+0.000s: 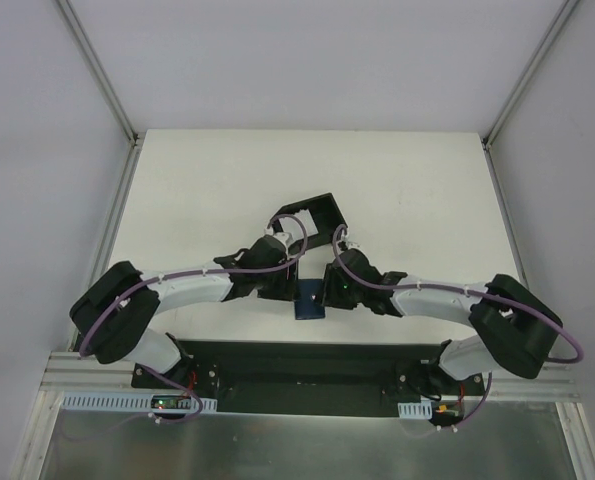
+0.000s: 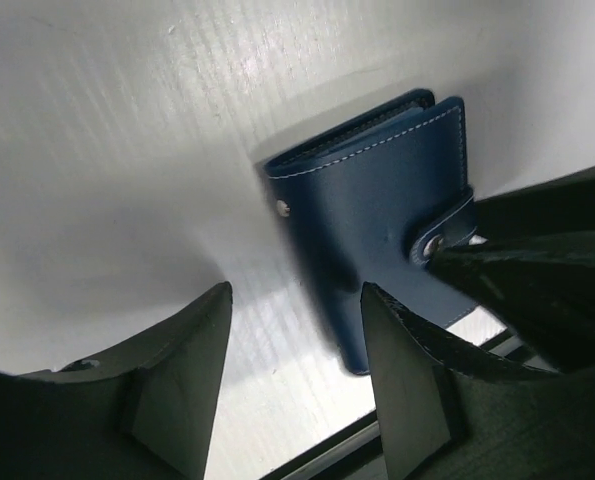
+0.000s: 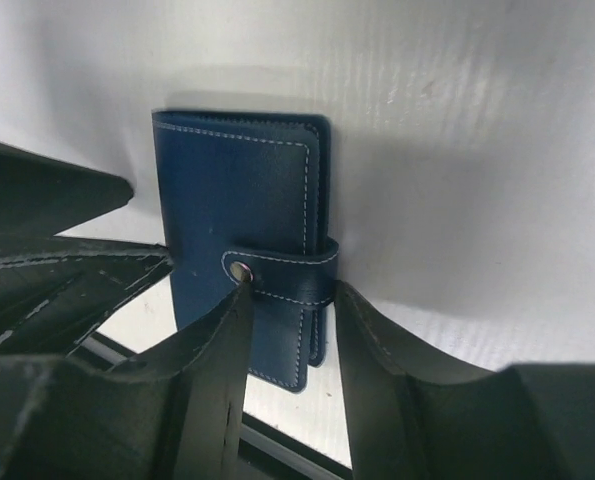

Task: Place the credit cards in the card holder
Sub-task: Reset both arms

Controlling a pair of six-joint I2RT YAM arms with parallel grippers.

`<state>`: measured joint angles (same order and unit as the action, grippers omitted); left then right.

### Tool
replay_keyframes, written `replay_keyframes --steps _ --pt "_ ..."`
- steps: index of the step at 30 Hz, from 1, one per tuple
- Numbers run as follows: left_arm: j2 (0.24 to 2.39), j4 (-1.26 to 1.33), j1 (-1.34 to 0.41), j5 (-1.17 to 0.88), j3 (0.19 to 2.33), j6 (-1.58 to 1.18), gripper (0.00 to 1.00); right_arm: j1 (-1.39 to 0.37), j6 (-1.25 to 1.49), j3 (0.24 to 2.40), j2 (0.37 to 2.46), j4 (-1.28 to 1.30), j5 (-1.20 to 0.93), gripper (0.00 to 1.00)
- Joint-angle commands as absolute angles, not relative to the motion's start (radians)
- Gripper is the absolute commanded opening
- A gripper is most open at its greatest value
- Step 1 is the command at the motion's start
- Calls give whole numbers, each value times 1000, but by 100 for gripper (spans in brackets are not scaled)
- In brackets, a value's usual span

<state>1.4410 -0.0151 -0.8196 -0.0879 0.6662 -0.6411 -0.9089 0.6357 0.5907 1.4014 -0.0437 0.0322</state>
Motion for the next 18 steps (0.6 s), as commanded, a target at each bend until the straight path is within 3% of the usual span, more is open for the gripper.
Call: replay_keyframes --steps 1,6,8,12,14,15,18 --pt "1483 71 -790 -156 661 -676 52 -919 670 623 1454 -136 -47 39" --pt "1482 98 -732 -198 661 -675 48 -922 638 653 1454 -112 -31 38" --pt "1464 98 -695 -219 654 -672 48 -907 615 658 1405 -11 79 40" --pt "1362 77 -663 -164 588 -651 57 -821 551 608 1260 64 123 48" --pt "1290 48 -660 -91 560 -638 66 -789 513 595 1178 132 176 56" --pt "1252 14 -651 -62 554 -635 72 -763 494 592 1128 162 199 66" --pt "1175 -30 -597 -20 535 -617 93 -689 433 580 1034 238 230 77"
